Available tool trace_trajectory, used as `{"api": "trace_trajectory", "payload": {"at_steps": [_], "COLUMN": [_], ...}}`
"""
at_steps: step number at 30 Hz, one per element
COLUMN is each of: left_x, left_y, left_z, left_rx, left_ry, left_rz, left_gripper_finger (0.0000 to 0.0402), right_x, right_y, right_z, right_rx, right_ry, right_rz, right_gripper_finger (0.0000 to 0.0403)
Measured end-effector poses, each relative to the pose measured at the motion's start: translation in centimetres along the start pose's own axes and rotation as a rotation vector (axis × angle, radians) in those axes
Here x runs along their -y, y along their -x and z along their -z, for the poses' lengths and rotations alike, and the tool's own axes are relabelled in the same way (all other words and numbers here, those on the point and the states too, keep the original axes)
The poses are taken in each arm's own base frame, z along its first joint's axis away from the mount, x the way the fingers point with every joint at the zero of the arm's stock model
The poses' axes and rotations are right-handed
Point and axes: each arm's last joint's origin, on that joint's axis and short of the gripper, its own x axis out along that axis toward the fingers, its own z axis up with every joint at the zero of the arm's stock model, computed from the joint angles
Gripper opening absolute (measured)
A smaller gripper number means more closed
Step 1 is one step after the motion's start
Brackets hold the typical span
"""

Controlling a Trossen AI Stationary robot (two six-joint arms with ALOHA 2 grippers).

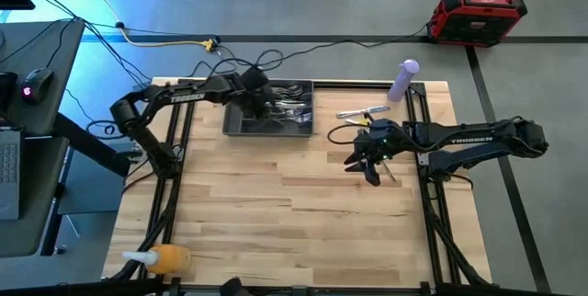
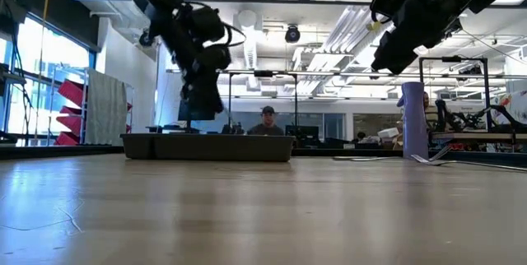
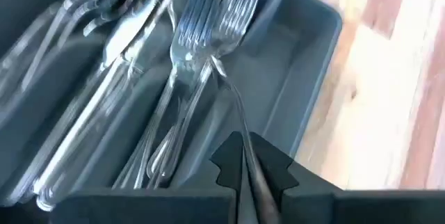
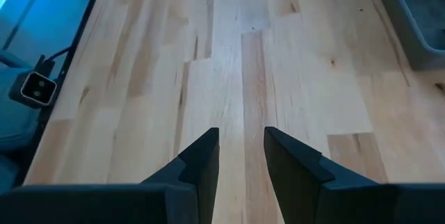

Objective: Sort silverware
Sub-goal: Put the silver fork into the organizing bin

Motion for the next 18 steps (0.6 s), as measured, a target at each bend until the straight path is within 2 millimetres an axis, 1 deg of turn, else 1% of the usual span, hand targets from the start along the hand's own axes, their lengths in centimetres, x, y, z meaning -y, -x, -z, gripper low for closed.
{"api": "trace_trajectory", "payload": {"at_steps": [2, 5, 9, 11, 14, 18], "left_x": [-0.9, -2.1, -2.7, -2.6, -2.2, -2.0], "left_y": [0.1, -0.6, -2.3, -2.7, -2.8, -2.0], "left_z": [0.2, 0.5, 1.1, 1.3, 1.8, 2.0], "left_rx": [-0.007, -0.034, -0.09, -0.113, -0.167, -0.194], "left_ry": [0.027, 0.072, 0.115, 0.119, 0.053, 0.018], "left_rz": [-0.01, -0.004, 0.0, 0.007, 0.024, 0.027], "left_gripper_finger": [0.0, 0.0, 0.0, 0.0004, 0.0028, 0.0083], "right_x": [0.1, 0.1, 0.1, 0.1, 0.1, 0.1], "right_y": [0.0, 0.0, 0.0, 0.0, 0.0, 0.0], "right_z": [0.0, 0.0, 0.0, 0.0, 0.1, 0.1], "right_rx": [0.004, 0.006, 0.005, 0.002, -0.005, -0.008], "right_ry": [0.003, 0.001, -0.009, -0.026, -0.035, -0.019], "right_rz": [0.021, 0.038, 0.039, 0.039, 0.041, 0.05], "right_gripper_finger": [0.0103, 0.0103, 0.0103, 0.0103, 0.0103, 0.0103]}}
